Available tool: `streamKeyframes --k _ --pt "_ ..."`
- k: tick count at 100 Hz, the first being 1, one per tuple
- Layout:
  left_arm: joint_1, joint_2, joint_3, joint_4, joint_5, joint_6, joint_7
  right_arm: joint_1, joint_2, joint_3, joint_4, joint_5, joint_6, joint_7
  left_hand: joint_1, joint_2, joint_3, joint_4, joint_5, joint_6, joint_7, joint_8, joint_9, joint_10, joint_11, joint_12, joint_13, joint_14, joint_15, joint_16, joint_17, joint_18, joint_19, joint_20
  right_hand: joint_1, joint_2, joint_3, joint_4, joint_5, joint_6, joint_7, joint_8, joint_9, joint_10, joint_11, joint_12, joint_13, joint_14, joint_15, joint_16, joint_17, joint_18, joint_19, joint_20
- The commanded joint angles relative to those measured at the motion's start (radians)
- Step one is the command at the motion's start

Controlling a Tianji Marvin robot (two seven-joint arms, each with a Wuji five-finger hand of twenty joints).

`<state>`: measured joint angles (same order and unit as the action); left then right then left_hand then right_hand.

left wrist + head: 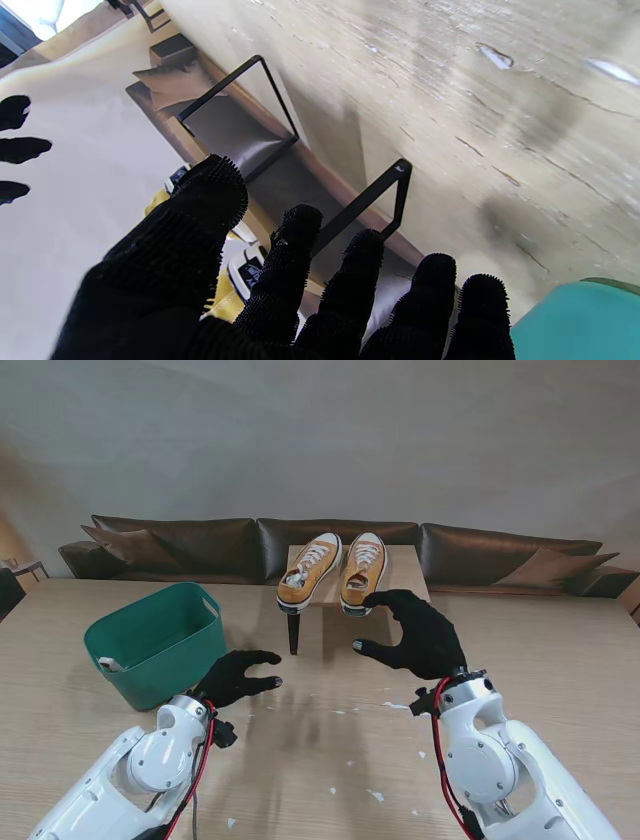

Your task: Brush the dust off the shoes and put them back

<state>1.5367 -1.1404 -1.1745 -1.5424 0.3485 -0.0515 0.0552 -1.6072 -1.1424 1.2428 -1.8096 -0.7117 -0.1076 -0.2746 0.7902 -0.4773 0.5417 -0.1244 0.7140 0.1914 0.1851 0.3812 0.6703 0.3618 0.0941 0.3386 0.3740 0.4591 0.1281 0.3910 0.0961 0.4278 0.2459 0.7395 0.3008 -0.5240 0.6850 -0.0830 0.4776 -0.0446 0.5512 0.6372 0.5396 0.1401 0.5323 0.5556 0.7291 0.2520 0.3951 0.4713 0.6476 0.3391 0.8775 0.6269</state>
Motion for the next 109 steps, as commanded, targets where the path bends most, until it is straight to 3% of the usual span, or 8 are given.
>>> streamKeyframes --k 1,21,36,52,75,109 --pt "0.002 -0.005 0.003 -0.011 -0.003 -0.007 -0.009 -0.022 0.004 0.003 0.022 0.001 -0.005 0.024 0.009 0.008 -0.018 0.038 -0.023 0.003 -0.018 -0.007 -0.033 -0.021 -0.014 -0.014 -0.039 -0.028 -0.028 -0.015 -0.013 -0.039 -0.036 -0.017 0.03 0.001 -0.027 0.031 0.004 -0.027 -0.021 -0.002 0.007 -0.034 -0.019 -0.016 0.0 0.002 -0.017 -0.008 -0.357 0.024 -0.033 -0.027" --pt "0.007 -0.007 0.008 -0.019 -0.008 -0.026 0.0 -0.04 0.0 0.009 0.1 0.092 -0.084 0.043 0.005 0.01 -0.027 0.038 -0.036 0.006 -0.024 -0.012 -0.049 -0.023 -0.016 -0.021 -0.05 -0.029 -0.035 -0.022 -0.017 -0.041 -0.045 -0.033 0.056 0.002 -0.036 0.03 0.019 -0.029 -0.028 -0.004 0.032 -0.042 -0.023 -0.016 -0.005 -0.005 -0.038 -0.015 -0.363 0.015 -0.058 -0.033" --pt "0.016 -0.006 0.007 -0.029 -0.006 -0.027 -0.001 -0.031 -0.009 -0.009 0.171 0.124 -0.125 0.009 0.003 0.013 -0.033 0.038 -0.046 0.008 -0.028 -0.016 -0.056 -0.019 -0.016 -0.024 -0.054 -0.03 -0.037 -0.026 -0.019 -0.042 -0.047 -0.042 0.072 -0.002 -0.047 0.031 0.05 -0.034 -0.024 -0.006 0.059 -0.045 -0.028 -0.018 0.01 -0.017 -0.043 -0.017 -0.356 0.005 -0.07 -0.034" --pt "0.031 -0.009 0.005 -0.036 0.0 -0.03 0.018 -0.02 -0.02 -0.029 0.223 0.144 -0.13 -0.033 0.004 0.015 -0.037 0.039 -0.048 0.011 -0.029 -0.018 -0.055 -0.02 -0.014 -0.025 -0.054 -0.028 -0.036 -0.027 -0.021 -0.043 -0.047 -0.047 0.088 -0.008 -0.057 0.031 0.09 -0.037 -0.015 -0.01 0.1 -0.046 -0.028 -0.018 0.026 -0.017 -0.041 -0.016 -0.349 0.008 -0.074 -0.031" --pt "0.043 -0.015 0.003 -0.034 -0.009 -0.034 0.042 0.006 -0.019 -0.04 0.271 0.178 -0.127 0.002 0.005 0.015 -0.038 0.04 -0.045 0.013 -0.028 -0.019 -0.052 -0.02 -0.013 -0.026 -0.053 -0.027 -0.036 -0.028 -0.022 -0.041 -0.046 -0.052 0.094 0.003 -0.065 0.032 0.1 -0.034 -0.018 -0.021 0.104 -0.045 -0.038 -0.018 0.021 -0.018 -0.046 -0.018 -0.358 0.002 -0.081 -0.03" --pt "0.027 -0.016 0.014 -0.022 -0.027 -0.024 0.032 0.018 -0.022 -0.05 0.286 0.192 -0.121 -0.002 0.004 0.015 -0.041 0.04 -0.046 0.013 -0.028 -0.021 -0.054 -0.021 -0.014 -0.027 -0.055 -0.028 -0.037 -0.029 -0.023 -0.043 -0.043 -0.056 0.092 0.005 -0.071 0.032 0.083 -0.036 -0.024 -0.031 0.089 -0.045 -0.042 -0.016 0.009 -0.02 -0.05 -0.018 -0.368 -0.001 -0.089 -0.027"
